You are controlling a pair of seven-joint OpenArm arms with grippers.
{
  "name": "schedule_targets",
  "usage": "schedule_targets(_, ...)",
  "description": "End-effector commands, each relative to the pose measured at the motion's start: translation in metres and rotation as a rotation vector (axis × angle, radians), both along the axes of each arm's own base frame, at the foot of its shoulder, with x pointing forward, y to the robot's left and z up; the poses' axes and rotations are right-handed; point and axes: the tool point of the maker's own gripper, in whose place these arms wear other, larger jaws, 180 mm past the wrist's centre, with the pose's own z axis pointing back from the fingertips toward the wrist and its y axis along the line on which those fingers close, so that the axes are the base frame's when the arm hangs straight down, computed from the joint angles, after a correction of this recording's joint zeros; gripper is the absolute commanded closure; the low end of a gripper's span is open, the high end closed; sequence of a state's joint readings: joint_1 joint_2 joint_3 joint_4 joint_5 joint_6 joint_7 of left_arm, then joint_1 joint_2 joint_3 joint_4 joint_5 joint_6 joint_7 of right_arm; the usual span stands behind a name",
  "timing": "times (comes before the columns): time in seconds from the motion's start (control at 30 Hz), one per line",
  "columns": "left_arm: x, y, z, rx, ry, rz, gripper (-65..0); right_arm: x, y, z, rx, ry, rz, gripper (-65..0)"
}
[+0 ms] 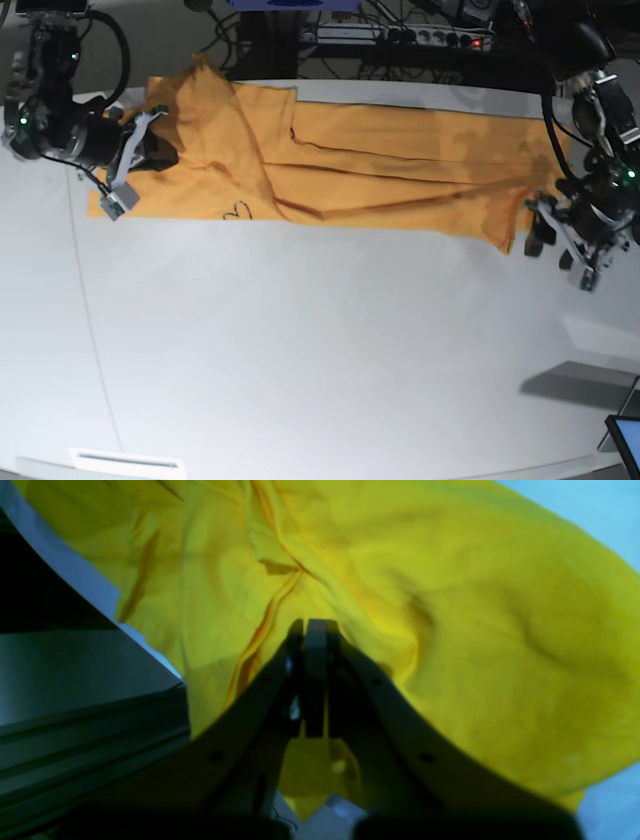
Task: Fold the T-shirt properly
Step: 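Move the left gripper to the shirt's hem end and grasp it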
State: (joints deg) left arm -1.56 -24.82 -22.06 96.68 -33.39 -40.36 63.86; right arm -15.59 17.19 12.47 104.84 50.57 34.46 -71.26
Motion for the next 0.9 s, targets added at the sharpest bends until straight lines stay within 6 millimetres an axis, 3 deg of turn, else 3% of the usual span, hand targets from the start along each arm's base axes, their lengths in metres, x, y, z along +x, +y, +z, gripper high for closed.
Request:
schedule_targets(0.0,0.007,0.002,0.015,-0.002,-0.044,-0.003,-36.8,0.006,-0.001,0.009,0.009,-0.037,0.003,-0.1)
schedule_targets(0.2,0.006,-0.008,0.017,-0.005,-0.054,-0.026,-36.8,0.005,-0.001,0.008,0.009,-0.034,0.003,-0.1)
schedule_targets(0.43,0.000,-0.023,0.001,-0.044,-0.008,-0.019,-36.6,0.005,0.000,0.008,0.010,-0.035,0.004,-0.1)
schedule_targets(0.7,0.002,-0.022,0.000,-0.048,-0.007,-0.015,-36.6,0.004,0.005,0.008,0.027,-0.035,0.000,0.0)
schedule_targets(0.87,0.000,-0.018,-0.013,-0.075,0.030,0.005,-36.4,0.004,0.006,0.008,0.030,-0.035,0.001,0.0)
